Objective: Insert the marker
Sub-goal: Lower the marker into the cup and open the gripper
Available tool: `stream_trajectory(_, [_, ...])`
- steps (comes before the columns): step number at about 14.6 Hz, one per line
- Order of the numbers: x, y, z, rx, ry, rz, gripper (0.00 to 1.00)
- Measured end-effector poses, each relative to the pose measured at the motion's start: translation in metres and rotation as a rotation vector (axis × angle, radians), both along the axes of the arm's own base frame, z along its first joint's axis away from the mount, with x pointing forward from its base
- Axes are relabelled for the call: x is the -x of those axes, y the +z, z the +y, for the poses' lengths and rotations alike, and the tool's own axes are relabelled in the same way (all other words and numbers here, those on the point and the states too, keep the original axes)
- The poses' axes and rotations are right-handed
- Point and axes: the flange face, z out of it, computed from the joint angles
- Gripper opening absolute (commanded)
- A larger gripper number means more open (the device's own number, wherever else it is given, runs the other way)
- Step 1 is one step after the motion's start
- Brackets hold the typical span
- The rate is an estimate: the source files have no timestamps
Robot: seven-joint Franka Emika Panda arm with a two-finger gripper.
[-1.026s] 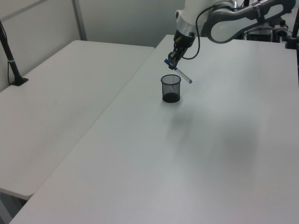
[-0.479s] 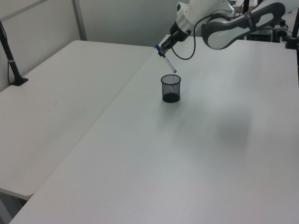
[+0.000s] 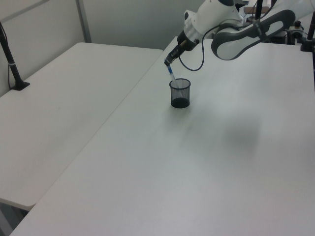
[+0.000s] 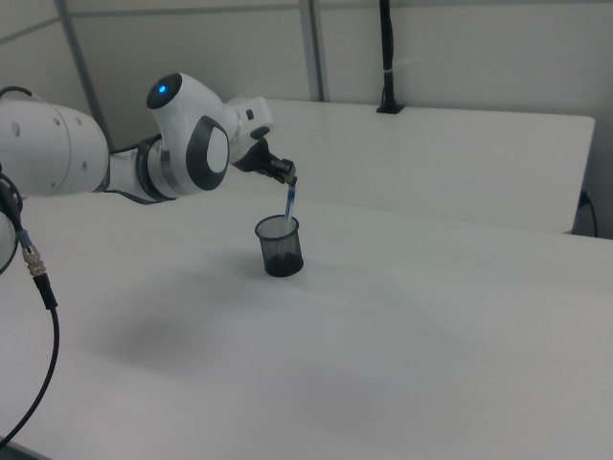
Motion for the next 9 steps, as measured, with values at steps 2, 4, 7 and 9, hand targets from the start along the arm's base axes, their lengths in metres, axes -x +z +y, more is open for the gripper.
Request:
stream_trajectory(2, [-0.001, -0.007, 0.001, 0.000, 0.002, 0.007, 0.94])
stream_trajectory(4, [-0.001, -0.007, 0.001, 0.000, 0.002, 0.007, 1.00])
stream_trajectory(7, [-0.001, -0.001, 0.009, -0.014, 0.000, -0.006, 1.00])
stream_trajectory(9, [0.004, 0.004, 0.034, -0.013, 0.012, 0.031, 1.00])
